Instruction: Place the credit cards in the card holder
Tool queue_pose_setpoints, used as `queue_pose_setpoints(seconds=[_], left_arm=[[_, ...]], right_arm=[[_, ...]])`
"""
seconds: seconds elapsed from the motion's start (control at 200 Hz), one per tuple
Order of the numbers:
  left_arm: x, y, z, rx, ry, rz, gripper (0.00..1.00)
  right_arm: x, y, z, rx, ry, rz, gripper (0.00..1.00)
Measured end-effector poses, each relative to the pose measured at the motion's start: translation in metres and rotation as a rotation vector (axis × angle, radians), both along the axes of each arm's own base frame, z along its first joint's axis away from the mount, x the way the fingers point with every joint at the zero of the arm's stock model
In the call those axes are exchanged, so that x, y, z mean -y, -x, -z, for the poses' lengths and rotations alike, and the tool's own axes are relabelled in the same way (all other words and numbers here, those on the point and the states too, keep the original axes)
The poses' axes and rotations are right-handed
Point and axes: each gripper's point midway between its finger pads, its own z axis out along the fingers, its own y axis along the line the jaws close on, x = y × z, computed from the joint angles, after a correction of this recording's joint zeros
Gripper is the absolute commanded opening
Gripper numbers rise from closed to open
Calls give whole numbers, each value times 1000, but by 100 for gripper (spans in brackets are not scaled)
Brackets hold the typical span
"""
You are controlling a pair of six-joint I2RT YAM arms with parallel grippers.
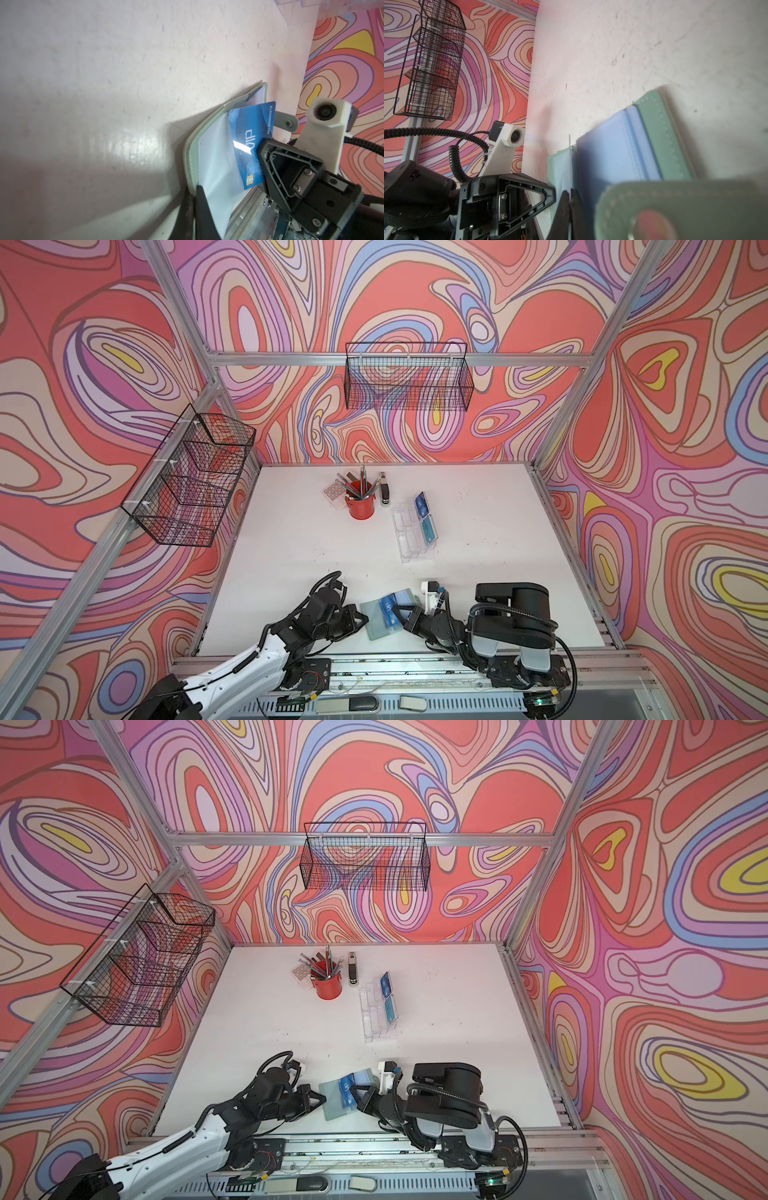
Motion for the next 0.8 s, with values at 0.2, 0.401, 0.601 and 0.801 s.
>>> queue_pose_setpoints(seconds=[0.2, 0.401, 0.601, 0.801], left_arm=[[-2, -4, -1, 17, -7, -17, 0], [-4, -6, -2, 29, -13, -30, 0], [-4, -6, -1, 32, -17, -25, 0], [-4, -5, 0, 32, -24, -18, 0]], right_arm=[[10, 3, 1, -28, -22, 29, 0], [10, 4, 1, -43, -44, 36, 0], [3, 6, -1, -51, -77, 27, 0], [-1, 5, -1, -54, -84, 25, 0]])
